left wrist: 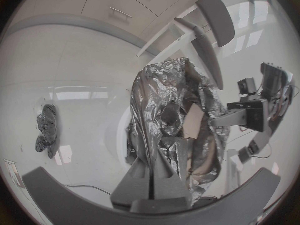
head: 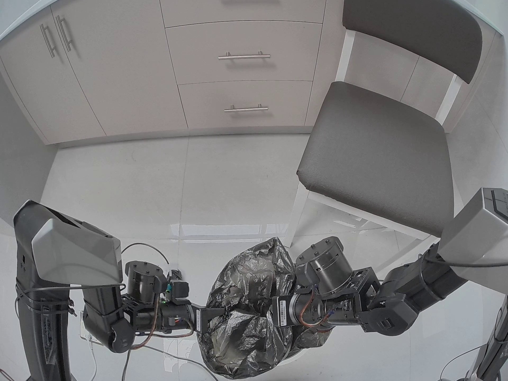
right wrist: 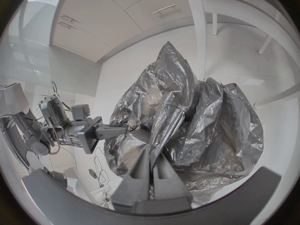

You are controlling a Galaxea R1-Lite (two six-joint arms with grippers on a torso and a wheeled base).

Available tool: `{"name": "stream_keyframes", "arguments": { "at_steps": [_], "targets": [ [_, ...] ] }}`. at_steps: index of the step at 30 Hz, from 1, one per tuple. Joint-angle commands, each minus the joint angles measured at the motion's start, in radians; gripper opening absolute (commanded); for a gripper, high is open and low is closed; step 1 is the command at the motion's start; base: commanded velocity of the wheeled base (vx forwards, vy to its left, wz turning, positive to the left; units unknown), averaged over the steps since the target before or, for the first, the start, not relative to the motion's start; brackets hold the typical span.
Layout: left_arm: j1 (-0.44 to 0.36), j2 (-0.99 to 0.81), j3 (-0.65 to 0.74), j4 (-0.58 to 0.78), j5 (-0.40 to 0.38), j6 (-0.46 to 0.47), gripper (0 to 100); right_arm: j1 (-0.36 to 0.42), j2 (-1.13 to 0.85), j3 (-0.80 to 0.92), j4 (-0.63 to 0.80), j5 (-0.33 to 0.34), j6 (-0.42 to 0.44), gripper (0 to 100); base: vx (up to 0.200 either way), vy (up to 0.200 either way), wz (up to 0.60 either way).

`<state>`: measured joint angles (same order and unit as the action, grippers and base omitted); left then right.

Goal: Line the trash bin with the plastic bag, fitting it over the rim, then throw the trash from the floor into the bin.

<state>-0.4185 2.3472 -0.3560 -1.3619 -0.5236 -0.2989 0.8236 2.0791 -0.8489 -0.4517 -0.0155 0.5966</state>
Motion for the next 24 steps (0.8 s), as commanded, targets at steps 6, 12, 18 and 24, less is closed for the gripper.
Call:
{"name": "stream_keyframes", "arguments": {
  "at_steps": [6,12,18,24],
  "targets": [
    [-0.04,0.029,-0.196,0.168,0.186,0.026,0,-0.032,-0.01,0.093,-0.107,-0.007,-0.014,0,0.0,0.0,0.0],
    [-0.046,0.024,-0.221,0.19,0.186,0.026,0,-0.041,-0.048,0.14,-0.117,-0.009,-0.015,0,0.0,0.0,0.0],
    [-0.063,0.041,-0.225,0.188,0.191,0.024,0,-0.04,-0.096,0.218,-0.117,-0.011,-0.024,0,0.0,0.0,0.0],
    [-0.065,0.046,-0.21,0.19,0.189,0.021,0,-0.017,-0.103,0.294,-0.12,-0.011,-0.021,0,0.0,0.0,0.0]
  ]
}}
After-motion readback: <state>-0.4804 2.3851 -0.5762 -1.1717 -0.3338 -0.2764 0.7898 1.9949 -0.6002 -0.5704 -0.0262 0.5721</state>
